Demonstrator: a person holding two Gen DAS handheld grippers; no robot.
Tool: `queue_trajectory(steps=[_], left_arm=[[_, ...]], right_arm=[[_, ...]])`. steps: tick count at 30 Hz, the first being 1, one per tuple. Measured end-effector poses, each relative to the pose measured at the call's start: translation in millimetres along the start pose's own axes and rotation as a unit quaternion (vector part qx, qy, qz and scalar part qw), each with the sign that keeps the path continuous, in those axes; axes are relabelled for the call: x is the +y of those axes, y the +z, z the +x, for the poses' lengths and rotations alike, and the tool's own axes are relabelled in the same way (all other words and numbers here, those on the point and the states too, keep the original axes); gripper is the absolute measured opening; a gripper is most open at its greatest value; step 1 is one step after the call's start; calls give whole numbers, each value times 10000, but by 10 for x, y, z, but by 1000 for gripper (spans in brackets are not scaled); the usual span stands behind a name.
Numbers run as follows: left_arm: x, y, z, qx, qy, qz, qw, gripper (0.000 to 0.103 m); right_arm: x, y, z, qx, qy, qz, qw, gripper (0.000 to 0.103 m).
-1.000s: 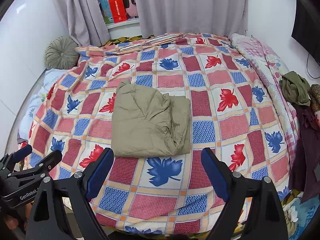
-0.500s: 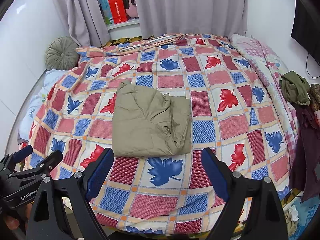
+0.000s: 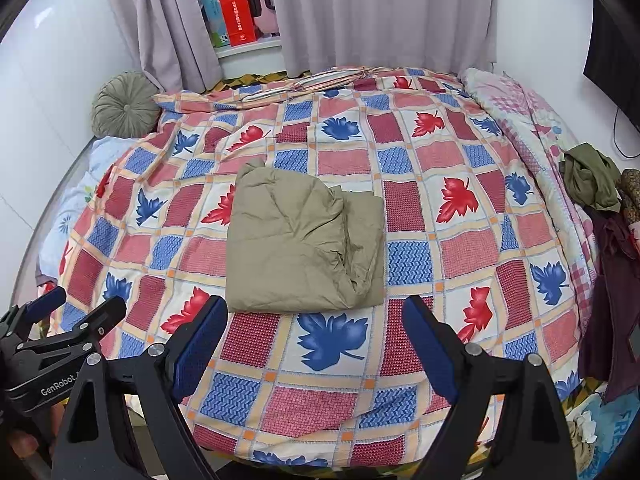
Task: Fold large clothes
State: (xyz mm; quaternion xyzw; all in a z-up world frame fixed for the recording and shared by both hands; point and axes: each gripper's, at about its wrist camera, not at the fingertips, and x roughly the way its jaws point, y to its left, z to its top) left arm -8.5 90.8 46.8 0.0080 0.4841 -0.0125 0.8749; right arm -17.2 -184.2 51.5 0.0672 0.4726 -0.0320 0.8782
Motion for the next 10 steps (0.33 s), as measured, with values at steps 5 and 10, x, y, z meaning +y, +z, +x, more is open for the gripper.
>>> queue_trajectory(steps=[5, 10], left_arm=[[-4, 6, 2, -1, -11, -1, 10000, 103], [-61, 12, -16, -62, -63, 36, 10000, 103]], right_arm=[[9, -13, 2, 3, -3, 10, 10000, 91], [24, -12, -2, 5, -7, 8, 10000, 91]])
